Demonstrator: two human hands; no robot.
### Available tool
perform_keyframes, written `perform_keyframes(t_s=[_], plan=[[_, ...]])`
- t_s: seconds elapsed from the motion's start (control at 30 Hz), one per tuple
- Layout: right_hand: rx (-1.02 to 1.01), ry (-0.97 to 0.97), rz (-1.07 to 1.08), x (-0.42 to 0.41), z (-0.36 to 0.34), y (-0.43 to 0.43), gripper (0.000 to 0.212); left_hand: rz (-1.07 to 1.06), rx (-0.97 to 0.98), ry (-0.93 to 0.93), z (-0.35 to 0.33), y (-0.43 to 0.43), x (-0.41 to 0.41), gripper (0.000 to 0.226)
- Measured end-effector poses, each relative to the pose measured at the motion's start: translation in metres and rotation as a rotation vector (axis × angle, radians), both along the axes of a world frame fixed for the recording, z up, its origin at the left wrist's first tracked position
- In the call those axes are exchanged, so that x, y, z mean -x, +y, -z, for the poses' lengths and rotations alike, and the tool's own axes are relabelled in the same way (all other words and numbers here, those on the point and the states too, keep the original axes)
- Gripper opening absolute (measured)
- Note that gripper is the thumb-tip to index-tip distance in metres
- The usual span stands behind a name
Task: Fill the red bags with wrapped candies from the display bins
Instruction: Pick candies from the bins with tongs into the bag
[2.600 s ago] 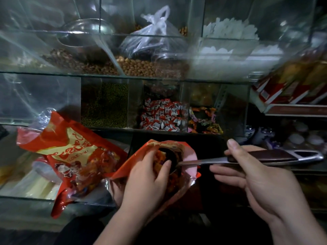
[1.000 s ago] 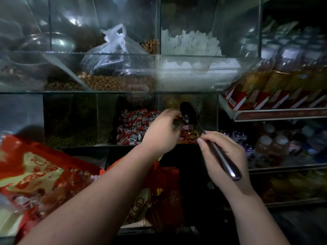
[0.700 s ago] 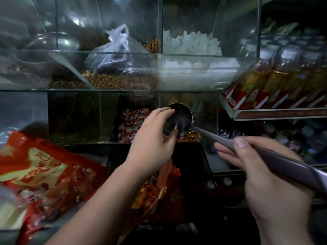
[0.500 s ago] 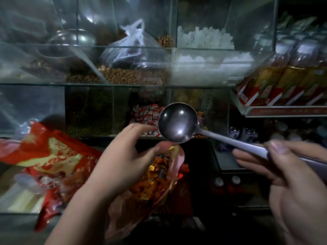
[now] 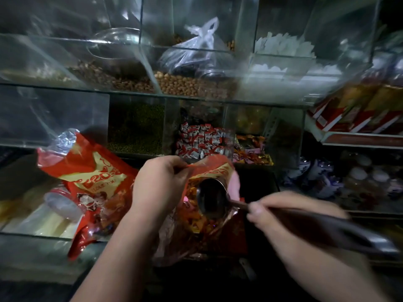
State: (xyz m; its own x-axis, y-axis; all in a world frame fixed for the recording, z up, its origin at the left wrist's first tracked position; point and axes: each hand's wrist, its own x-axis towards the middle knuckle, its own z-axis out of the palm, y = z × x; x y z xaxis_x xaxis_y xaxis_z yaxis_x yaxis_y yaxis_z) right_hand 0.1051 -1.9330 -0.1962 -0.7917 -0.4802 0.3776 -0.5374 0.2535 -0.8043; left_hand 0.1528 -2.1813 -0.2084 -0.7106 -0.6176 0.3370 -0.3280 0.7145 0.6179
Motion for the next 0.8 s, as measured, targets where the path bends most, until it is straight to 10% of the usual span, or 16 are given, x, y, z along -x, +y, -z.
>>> perform_keyframes(t_s=[0.1,0.27,0.8], plan=[[-0.182,0.133,-0.155,-0.003,0.015,-0.038,0.005,0.032,0.036,0.048,0.003,0.003,-0.001,0.011],[-0.424,0.143,-0.176,0.001,0.035,-0.075,0.008,0.01,0.01,0.007,0.005,0.004,-0.006,0.011],[-0.139,-0.434,0.066,0.016,0.05,-0.073,0.015,0.014,0.09,0.167,0.003,0.021,-0.012,0.018]])
